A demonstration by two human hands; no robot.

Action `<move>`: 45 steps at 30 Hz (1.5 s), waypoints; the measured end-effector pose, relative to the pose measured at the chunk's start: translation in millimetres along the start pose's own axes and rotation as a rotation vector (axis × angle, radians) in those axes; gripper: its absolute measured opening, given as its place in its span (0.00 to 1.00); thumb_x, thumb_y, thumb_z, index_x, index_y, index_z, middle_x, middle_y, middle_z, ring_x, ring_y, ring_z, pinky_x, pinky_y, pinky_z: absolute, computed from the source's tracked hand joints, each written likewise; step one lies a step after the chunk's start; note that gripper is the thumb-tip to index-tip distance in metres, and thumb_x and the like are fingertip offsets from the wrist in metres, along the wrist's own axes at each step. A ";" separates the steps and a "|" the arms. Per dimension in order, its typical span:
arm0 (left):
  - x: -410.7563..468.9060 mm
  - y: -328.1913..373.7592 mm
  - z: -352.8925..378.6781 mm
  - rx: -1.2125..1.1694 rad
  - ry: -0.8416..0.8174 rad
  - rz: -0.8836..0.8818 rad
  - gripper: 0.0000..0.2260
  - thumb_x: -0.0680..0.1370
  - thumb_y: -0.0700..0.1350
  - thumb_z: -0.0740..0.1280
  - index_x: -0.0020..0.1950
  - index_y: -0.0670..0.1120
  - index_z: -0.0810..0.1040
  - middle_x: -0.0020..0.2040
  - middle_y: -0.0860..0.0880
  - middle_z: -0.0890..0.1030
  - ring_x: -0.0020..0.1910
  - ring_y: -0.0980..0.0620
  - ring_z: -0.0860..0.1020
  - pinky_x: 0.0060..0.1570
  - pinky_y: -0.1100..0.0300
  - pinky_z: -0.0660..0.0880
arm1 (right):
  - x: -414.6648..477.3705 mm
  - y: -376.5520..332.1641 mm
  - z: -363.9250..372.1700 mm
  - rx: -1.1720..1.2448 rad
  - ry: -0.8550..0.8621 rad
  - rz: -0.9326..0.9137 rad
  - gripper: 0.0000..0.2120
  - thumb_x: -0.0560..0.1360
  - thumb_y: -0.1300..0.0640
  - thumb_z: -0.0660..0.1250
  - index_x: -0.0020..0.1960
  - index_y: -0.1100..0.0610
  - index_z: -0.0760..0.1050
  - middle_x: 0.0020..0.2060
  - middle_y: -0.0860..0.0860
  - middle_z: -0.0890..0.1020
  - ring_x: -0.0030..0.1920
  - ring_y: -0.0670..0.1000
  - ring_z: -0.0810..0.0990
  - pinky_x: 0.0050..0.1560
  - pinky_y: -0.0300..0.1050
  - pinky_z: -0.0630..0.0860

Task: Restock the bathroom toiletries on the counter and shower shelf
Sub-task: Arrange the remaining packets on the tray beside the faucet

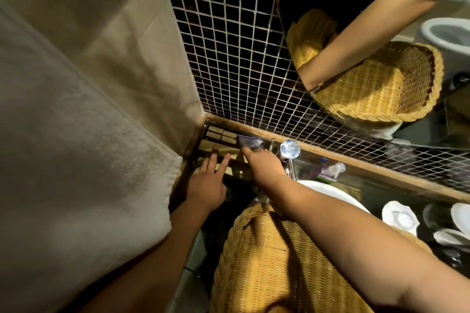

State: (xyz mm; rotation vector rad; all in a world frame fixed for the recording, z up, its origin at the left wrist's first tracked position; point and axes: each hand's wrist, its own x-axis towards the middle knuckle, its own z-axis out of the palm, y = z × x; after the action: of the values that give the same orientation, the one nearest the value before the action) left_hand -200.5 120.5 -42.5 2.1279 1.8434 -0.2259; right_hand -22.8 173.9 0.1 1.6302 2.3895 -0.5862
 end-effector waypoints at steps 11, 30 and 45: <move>11.3 -5.3 6.4 0.000 -0.081 -0.004 0.36 0.78 0.51 0.61 0.81 0.56 0.43 0.81 0.44 0.49 0.79 0.45 0.52 0.74 0.50 0.54 | 6.9 -8.9 20.7 -0.150 -0.027 -0.022 0.26 0.79 0.63 0.62 0.76 0.59 0.62 0.66 0.61 0.75 0.68 0.60 0.73 0.79 0.56 0.49; 37.1 -11.2 13.5 0.063 -0.183 0.024 0.43 0.73 0.54 0.68 0.80 0.58 0.44 0.82 0.47 0.44 0.80 0.45 0.44 0.75 0.48 0.52 | 17.9 -42.8 31.8 0.043 -0.430 0.235 0.35 0.82 0.55 0.56 0.79 0.67 0.40 0.80 0.61 0.43 0.80 0.59 0.41 0.78 0.55 0.47; 26.1 -0.1 2.6 0.168 -0.224 -0.026 0.44 0.74 0.58 0.68 0.80 0.56 0.43 0.81 0.45 0.49 0.79 0.42 0.49 0.75 0.46 0.52 | 14.4 -37.4 26.2 0.037 -0.408 0.150 0.41 0.80 0.51 0.63 0.79 0.67 0.42 0.80 0.63 0.43 0.80 0.60 0.42 0.79 0.55 0.47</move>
State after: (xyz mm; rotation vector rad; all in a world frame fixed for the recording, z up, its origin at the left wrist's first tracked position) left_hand -196.4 144.1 -53.3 2.0875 1.7761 -0.6190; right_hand -64.4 163.2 -20.9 1.5121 1.9581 -0.8458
